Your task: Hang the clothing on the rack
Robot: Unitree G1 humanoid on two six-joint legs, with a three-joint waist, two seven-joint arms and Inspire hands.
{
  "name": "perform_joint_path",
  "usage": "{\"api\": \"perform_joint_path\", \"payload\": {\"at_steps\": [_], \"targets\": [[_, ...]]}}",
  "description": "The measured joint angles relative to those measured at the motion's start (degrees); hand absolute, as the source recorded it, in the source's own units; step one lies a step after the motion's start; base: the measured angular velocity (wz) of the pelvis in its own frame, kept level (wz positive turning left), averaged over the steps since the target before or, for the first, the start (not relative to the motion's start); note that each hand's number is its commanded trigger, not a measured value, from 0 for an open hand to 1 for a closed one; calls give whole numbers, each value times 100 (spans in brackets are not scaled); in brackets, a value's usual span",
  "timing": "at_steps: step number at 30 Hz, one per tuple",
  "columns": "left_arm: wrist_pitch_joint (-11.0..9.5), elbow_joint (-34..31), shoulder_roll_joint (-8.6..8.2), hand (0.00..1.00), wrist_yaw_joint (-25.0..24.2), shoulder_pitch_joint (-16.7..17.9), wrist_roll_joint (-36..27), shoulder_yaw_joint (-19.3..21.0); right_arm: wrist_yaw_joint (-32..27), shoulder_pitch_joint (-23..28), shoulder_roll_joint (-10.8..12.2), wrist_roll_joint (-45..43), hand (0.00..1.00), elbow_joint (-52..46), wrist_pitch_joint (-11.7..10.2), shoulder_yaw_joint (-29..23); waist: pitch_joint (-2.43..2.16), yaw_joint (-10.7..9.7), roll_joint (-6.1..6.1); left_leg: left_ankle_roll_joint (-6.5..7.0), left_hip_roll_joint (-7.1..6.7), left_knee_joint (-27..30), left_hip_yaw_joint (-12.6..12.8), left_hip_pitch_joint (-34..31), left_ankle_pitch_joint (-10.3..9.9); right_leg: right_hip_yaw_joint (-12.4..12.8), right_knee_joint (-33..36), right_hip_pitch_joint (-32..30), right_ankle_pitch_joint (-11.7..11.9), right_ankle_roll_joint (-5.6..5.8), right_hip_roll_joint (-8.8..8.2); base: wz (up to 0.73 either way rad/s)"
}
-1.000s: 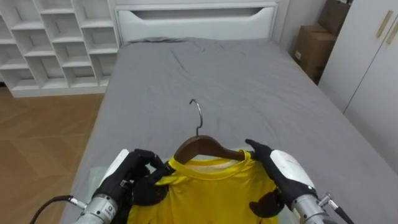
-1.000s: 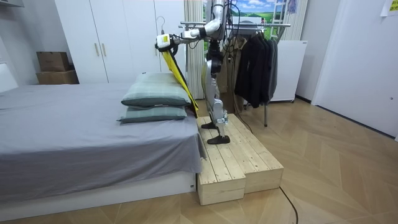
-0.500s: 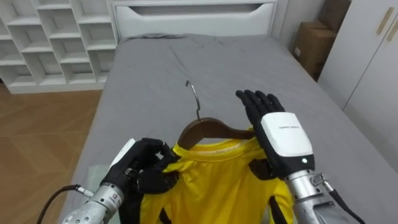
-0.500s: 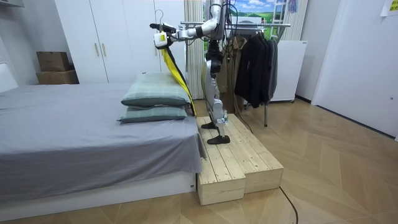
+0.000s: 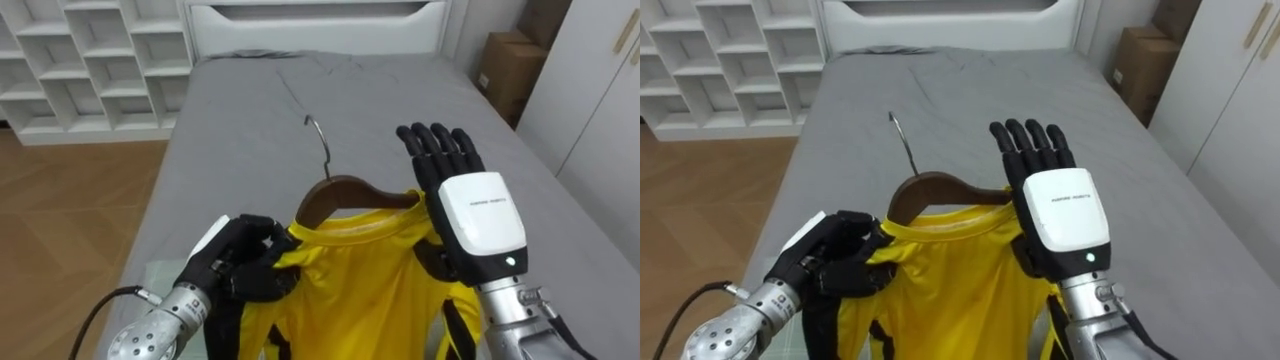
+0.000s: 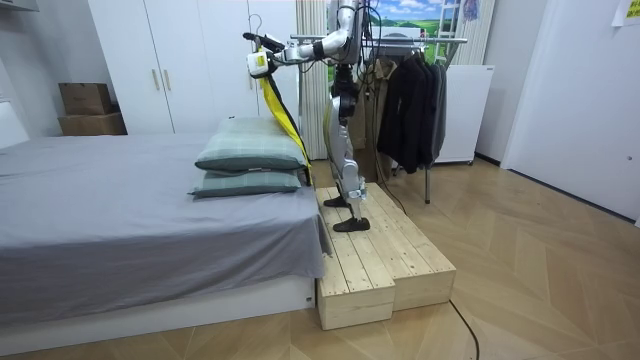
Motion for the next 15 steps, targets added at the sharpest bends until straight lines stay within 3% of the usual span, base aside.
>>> {"api": "perform_joint_path", "payload": {"at_steps": [2,10,15], "targets": [[114,-120,-2,100,0,-11,0,-39,-38,-1,-2,3,0,1,106,3,0,47,0,0,0,47,-11,-53,0,0,2,-23,1,-1,0,2],[199,-146,-15,100,0,-25,-4,-58,-199,0,-30,-28,0,0,322,85,-6,129,-9,0,-11,85,-7,-55,0,42,-12,-6,-8,0,0,0],[223,-146,4,100,2,-26,-4,-64,-259,0,-165,-32,0,12,333,218,-19,144,-30,3,-12,84,-13,-44,3,43,-13,3,-7,-1,0,0]]}}
